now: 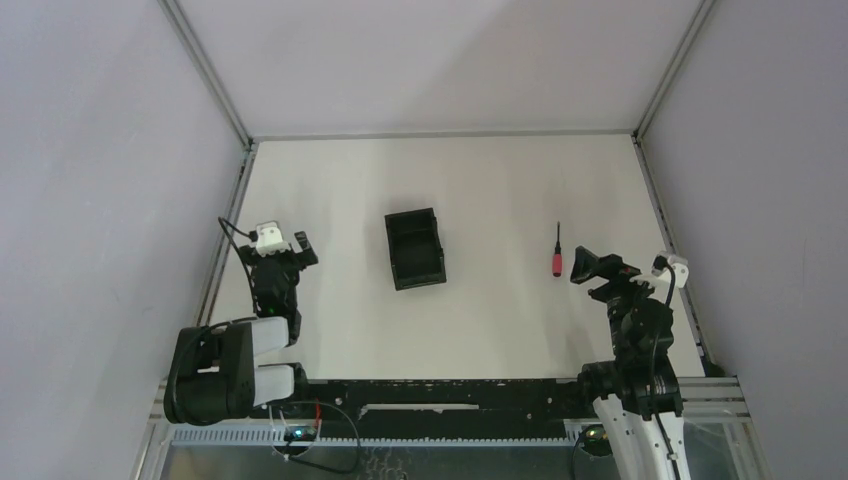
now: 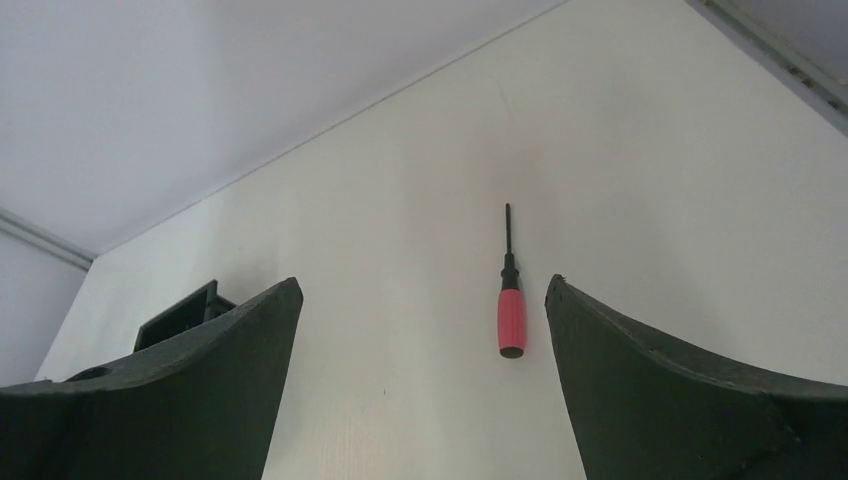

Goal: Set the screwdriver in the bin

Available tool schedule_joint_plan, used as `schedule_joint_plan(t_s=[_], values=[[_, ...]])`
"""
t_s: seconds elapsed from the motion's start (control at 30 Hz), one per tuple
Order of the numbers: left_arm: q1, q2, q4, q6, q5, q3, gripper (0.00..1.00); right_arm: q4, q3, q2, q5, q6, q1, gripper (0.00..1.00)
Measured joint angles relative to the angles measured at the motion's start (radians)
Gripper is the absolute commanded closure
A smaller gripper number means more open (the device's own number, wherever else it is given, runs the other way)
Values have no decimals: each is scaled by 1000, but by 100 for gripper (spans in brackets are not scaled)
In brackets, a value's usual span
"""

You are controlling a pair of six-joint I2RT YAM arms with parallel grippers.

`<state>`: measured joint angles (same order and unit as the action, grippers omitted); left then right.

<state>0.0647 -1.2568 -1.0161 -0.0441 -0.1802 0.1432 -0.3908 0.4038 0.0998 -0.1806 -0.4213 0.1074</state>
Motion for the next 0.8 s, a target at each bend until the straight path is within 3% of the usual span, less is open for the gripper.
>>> schedule_joint_plan(t_s=[0.13, 0.33, 0.5, 0.6, 0.67, 0.8], values=[[0, 0, 0, 0, 0, 0, 0, 19, 5, 8, -28, -8, 0, 0], [0, 0, 0, 0, 0, 0, 0, 98, 122, 143, 77, 75, 0, 7], [0, 0, 0, 0, 0, 0, 0, 65, 457, 501, 147, 135, 0, 9], [0, 0, 0, 0, 0, 0, 0, -51, 757, 798, 136, 166, -1, 6], [0, 0, 0, 0, 0, 0, 0, -141, 913, 974, 129, 177, -12, 10], [0, 0, 0, 0, 0, 0, 0, -303, 1075, 1294, 156, 193, -52, 13]])
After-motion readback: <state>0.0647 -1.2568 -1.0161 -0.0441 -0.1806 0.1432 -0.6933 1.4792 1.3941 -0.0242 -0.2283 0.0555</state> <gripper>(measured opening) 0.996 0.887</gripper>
